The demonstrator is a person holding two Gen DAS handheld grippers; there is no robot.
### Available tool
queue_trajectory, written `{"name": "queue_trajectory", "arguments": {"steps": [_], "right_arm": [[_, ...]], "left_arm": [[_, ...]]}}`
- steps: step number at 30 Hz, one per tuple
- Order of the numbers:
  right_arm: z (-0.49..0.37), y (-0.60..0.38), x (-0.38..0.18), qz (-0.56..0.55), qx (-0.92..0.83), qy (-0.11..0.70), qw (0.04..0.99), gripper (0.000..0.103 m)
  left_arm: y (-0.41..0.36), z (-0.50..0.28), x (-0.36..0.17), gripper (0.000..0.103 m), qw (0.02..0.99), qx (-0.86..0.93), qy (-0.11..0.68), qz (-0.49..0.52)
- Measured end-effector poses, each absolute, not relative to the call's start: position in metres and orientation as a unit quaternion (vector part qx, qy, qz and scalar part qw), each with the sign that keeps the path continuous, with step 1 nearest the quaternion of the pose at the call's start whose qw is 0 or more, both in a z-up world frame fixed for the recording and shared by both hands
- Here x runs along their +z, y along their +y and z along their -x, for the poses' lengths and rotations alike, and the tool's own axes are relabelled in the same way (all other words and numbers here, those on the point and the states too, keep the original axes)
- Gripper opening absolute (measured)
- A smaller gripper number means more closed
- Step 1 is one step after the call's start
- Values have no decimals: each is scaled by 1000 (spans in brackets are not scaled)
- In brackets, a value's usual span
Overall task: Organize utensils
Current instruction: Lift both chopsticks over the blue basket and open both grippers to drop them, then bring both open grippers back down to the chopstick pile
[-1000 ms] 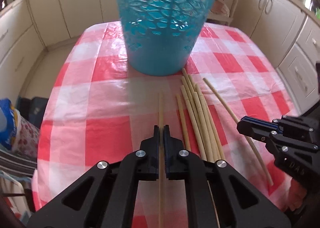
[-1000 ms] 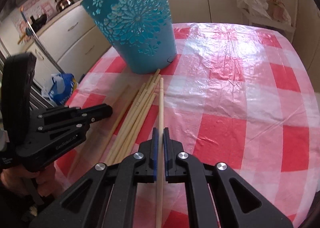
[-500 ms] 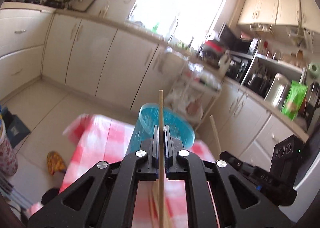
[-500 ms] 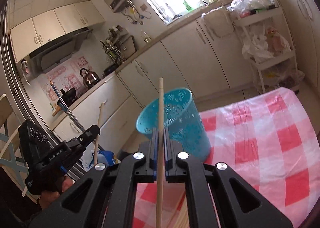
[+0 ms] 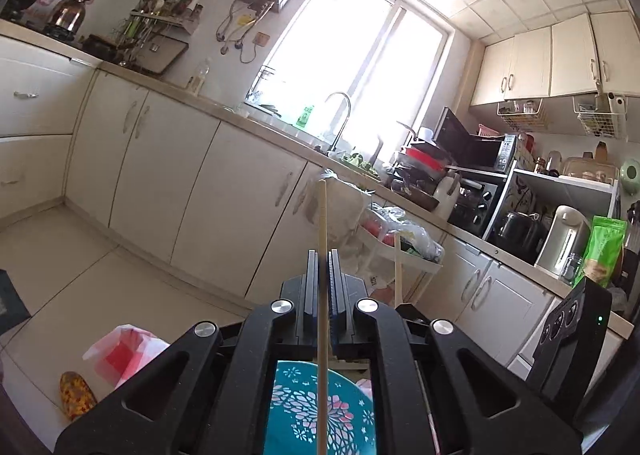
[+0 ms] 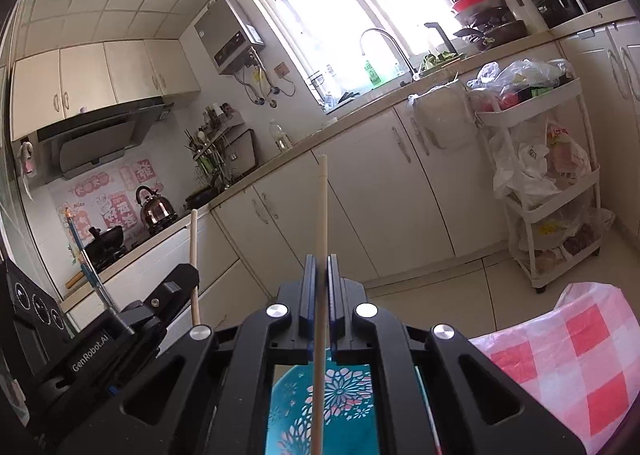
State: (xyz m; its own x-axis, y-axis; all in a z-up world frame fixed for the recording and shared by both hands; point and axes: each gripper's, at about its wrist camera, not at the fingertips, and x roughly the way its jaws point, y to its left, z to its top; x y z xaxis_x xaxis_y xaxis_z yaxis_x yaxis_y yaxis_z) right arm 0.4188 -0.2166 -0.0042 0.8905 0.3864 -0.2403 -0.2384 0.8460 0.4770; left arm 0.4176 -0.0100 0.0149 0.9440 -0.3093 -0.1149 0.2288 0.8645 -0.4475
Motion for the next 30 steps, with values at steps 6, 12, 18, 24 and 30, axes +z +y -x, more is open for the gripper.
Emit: {"name": "queue_trajectory", "arguments": {"steps": [6, 12, 18, 24, 30], "right_arm": [[-430, -208, -33, -191, 158, 200, 948, 7], [-426, -204, -60, -177, 152, 237, 943, 23], [-415, -218, -55, -186, 145, 238, 942, 25], [-377, -244, -51, -209, 133, 242, 938, 29], [-328, -253, -72, -195, 122, 293, 928, 30]], "left_arm": [[-30, -444, -10, 4, 969, -125, 119, 178], [-31, -445, -36, 4, 968, -117, 155, 161], [-24, -436, -44, 5, 965, -117, 171, 160], [-1, -400, -45, 21, 961, -97, 187, 177], [11, -345, -56, 46, 960, -76, 213, 168]]}}
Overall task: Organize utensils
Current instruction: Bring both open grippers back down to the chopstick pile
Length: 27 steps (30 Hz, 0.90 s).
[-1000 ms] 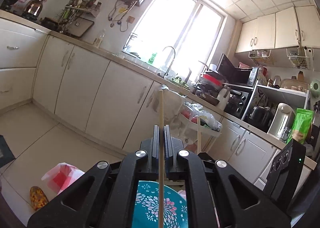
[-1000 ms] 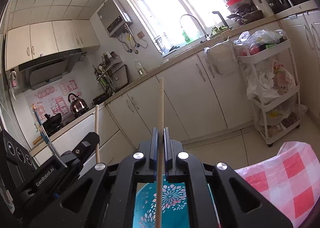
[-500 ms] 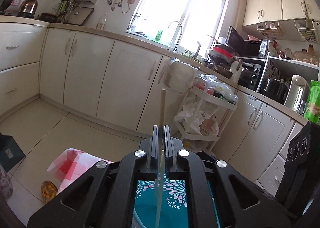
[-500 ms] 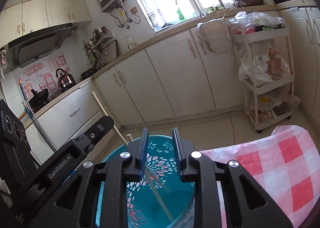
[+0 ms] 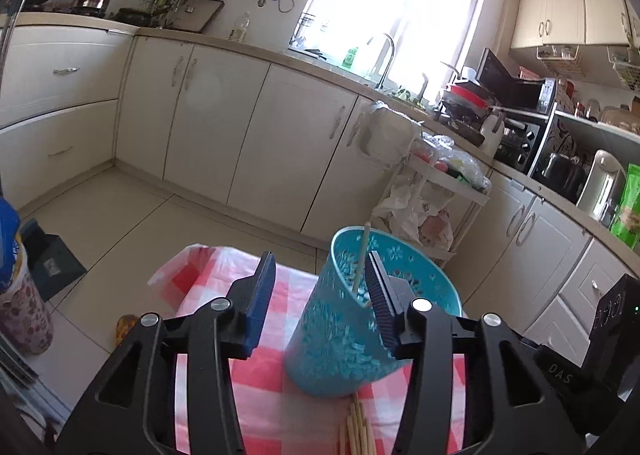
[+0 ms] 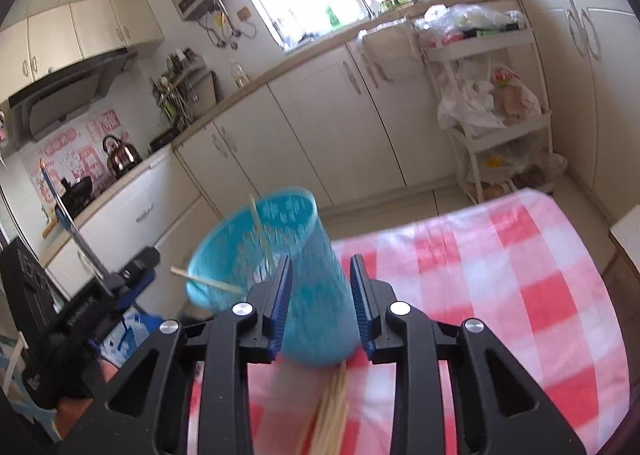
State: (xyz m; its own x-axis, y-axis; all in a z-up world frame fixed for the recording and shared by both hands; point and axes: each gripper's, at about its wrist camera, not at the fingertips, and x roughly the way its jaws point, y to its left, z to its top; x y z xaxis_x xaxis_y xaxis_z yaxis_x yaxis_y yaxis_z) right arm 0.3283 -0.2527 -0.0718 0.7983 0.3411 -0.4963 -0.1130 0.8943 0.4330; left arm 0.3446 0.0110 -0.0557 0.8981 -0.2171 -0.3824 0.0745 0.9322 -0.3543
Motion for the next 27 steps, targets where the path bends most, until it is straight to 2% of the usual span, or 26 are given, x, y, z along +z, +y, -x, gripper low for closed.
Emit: {"name": "queue_trajectory", "arguments": {"steps": [9, 18, 19, 21, 24, 27], "right_arm": [[-278, -228, -138, -101, 104, 399, 905, 30], [-263, -226, -164, -94, 100, 432, 891, 30], [-262, -226, -166, -94, 102, 434, 890, 30], [-264, -226, -168, -95, 105, 436, 889, 30], [-263, -221, -167, -96, 113, 436, 888, 30], [-265, -214, -165, -95, 124, 437, 886, 30]], "left_arm": [[-43, -298, -130, 46, 929, -112, 349, 47], [-72, -300, -173, 45, 894, -124, 430, -22], [-74, -301, -174, 44, 890, -128, 437, -25], [-77, -301, -177, 29, 885, -132, 446, -33], [-77, -302, -178, 15, 881, -128, 453, -45], [-72, -303, -178, 7, 880, -126, 455, -47]]}}
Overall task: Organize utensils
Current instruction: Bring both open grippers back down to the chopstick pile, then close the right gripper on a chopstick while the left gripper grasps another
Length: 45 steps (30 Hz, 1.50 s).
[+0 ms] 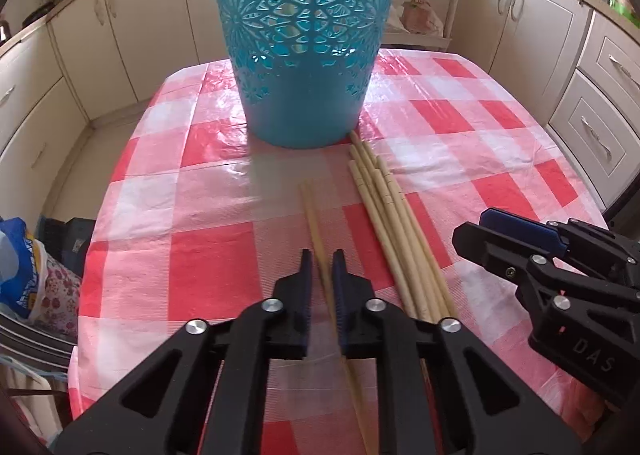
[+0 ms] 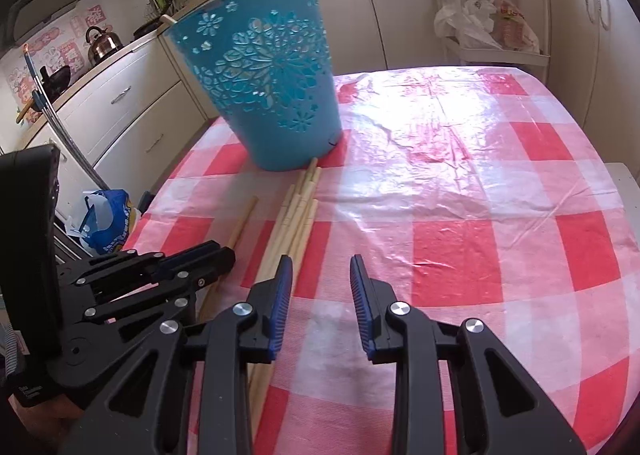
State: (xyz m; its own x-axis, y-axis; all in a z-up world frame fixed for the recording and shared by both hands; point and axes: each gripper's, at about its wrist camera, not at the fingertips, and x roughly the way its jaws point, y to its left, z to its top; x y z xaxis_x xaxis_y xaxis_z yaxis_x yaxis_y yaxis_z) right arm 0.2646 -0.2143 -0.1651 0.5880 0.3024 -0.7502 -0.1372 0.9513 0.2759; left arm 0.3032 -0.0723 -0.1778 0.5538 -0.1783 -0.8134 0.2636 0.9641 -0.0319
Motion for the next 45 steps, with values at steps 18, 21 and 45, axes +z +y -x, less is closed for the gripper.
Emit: {"name": "queue_trajectory", "arguments": {"steps": [18, 21, 45], "right_arm": [[-282, -200, -177, -103, 155, 477, 859, 12], [-280, -209, -173, -119, 156, 476, 857, 12], [-277, -241, -166, -144, 105, 465, 867, 17]], "left_arm": [[-60, -306, -178, 7, 881, -126, 457, -1], [-59, -306, -178, 7, 880, -126, 457, 1], [-61, -306, -179, 7, 881, -124, 456, -4]]}}
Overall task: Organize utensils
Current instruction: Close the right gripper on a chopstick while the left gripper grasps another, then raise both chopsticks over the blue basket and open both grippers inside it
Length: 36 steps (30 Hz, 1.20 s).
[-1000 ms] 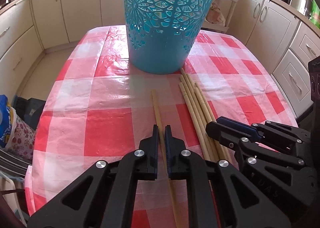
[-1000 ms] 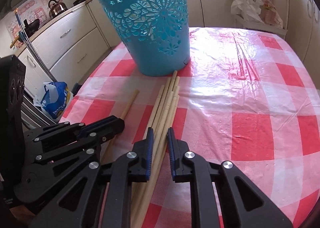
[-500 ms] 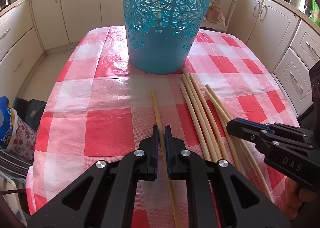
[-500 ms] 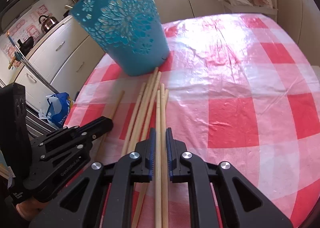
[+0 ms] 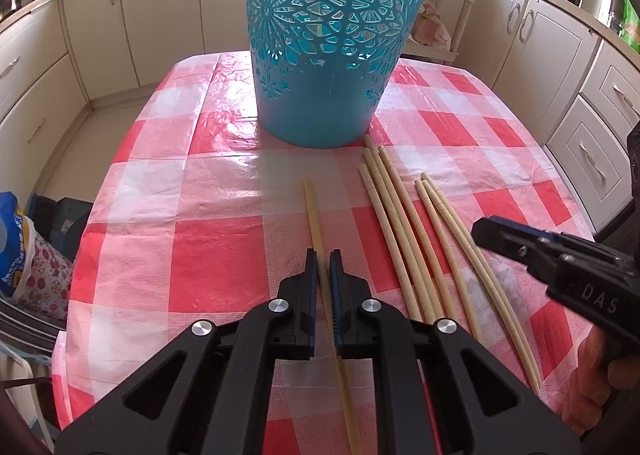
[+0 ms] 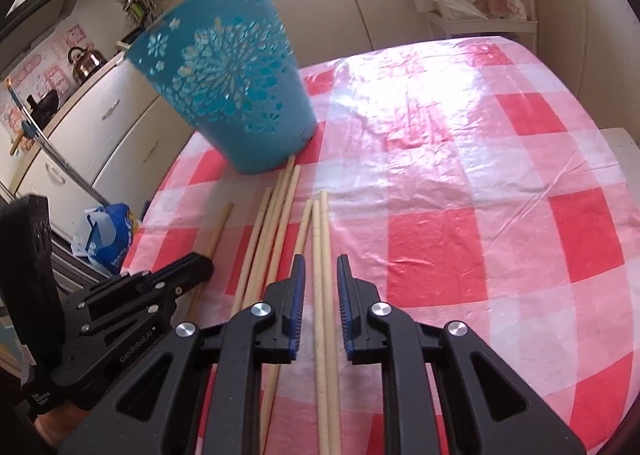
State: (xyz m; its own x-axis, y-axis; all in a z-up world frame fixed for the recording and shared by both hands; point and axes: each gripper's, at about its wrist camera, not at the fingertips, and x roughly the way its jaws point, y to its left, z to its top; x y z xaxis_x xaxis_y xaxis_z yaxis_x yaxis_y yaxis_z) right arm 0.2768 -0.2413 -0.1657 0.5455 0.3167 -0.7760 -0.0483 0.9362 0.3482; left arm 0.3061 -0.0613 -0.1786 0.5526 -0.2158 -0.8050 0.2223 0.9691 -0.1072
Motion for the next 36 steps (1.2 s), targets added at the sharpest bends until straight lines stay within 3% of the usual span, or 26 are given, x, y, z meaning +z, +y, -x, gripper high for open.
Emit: {"name": "queue_trajectory", "arguments": {"steps": [15, 17, 24, 30, 33, 36], "right_arm": [[-289, -204, -169, 36, 110, 488, 865, 17], [-292, -206, -169, 34, 112, 491, 863, 7], [-297, -234, -169, -62, 123, 511, 848, 6], [-294, -201, -167, 85, 130, 504, 849, 8], [-296, -209, -168, 53, 132, 507, 850, 6], [-295, -230, -166, -49, 144, 517, 842, 6]], "left_arm": [[-65, -305, -179, 7, 882, -120, 456, -13], [-64, -305, -179, 7, 881, -122, 458, -9], [-44, -319, -179, 6, 856, -148, 491, 57], [-65, -318, -177, 6, 859, -128, 495, -14], [-83, -314, -177, 5, 864, -116, 484, -80], [-78, -311, -171, 4, 861, -133, 489, -45]]}}
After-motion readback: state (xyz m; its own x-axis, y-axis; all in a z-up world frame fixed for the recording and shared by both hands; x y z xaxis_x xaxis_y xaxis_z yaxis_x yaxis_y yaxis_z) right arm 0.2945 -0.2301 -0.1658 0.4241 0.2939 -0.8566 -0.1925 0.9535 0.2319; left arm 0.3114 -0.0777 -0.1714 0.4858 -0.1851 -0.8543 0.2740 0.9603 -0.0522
